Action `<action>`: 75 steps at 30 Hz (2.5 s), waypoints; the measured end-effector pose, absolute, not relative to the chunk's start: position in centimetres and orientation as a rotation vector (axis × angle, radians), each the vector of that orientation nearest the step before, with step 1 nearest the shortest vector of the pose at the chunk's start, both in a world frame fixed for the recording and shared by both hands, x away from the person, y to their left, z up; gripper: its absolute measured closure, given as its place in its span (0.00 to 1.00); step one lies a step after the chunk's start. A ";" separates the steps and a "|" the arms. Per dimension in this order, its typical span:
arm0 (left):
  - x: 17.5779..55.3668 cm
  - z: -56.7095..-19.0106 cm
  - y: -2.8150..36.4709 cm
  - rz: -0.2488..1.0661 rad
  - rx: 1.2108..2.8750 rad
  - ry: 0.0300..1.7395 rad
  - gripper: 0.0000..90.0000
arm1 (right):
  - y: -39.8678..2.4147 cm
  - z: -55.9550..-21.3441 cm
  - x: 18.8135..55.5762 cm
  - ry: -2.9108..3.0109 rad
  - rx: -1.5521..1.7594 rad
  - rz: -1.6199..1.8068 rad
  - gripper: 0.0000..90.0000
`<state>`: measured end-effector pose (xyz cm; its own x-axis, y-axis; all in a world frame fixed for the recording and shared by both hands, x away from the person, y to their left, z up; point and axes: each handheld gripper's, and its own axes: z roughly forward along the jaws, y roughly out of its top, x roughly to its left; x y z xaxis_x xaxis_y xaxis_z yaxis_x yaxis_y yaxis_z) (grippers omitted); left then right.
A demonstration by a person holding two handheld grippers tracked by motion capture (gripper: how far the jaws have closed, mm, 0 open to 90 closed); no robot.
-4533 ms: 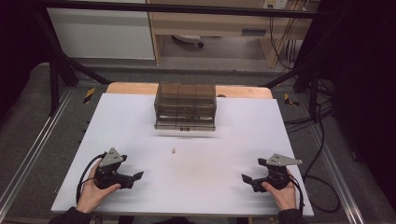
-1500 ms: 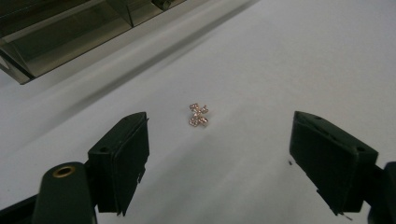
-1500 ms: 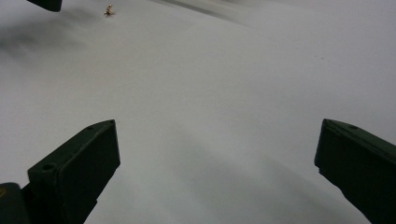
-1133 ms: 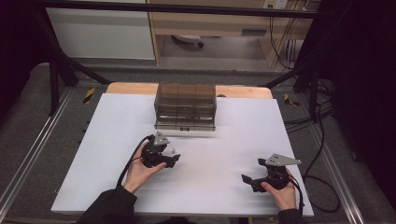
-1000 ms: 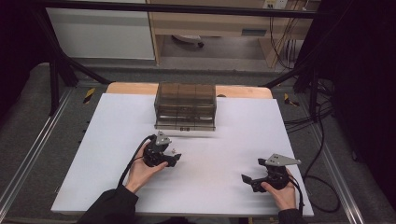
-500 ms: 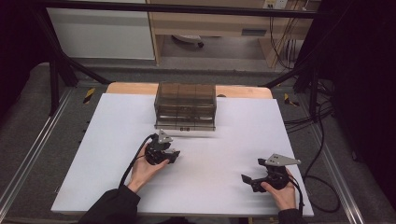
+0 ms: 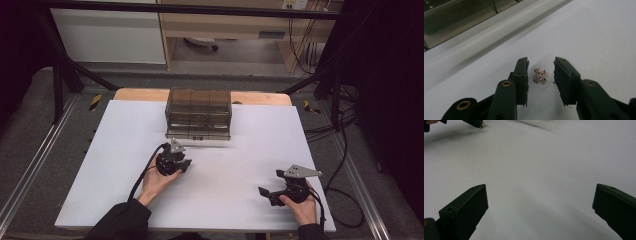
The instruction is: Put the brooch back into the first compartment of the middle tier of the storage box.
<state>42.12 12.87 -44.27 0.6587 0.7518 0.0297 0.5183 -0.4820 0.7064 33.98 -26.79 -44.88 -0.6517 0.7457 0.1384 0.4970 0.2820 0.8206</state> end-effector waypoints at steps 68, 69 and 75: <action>42.7 -44.5 13.5 0.414 2.199 0.998 0.94 | -26.8 -44.8 34.0 2.277 1.142 1.310 0.01; 42.7 -44.5 13.6 0.412 2.198 0.998 0.94 | -26.8 -44.8 34.0 2.277 1.142 1.311 0.01; 42.7 -44.3 13.7 0.416 2.194 0.996 0.97 | -26.8 -44.8 34.0 2.277 1.143 1.310 0.01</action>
<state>42.68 13.70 -44.33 0.6556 0.7551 0.0082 0.5367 -0.4736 0.6983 33.96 -26.83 -44.83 -0.6499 0.7469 0.1409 0.4972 0.2775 0.8221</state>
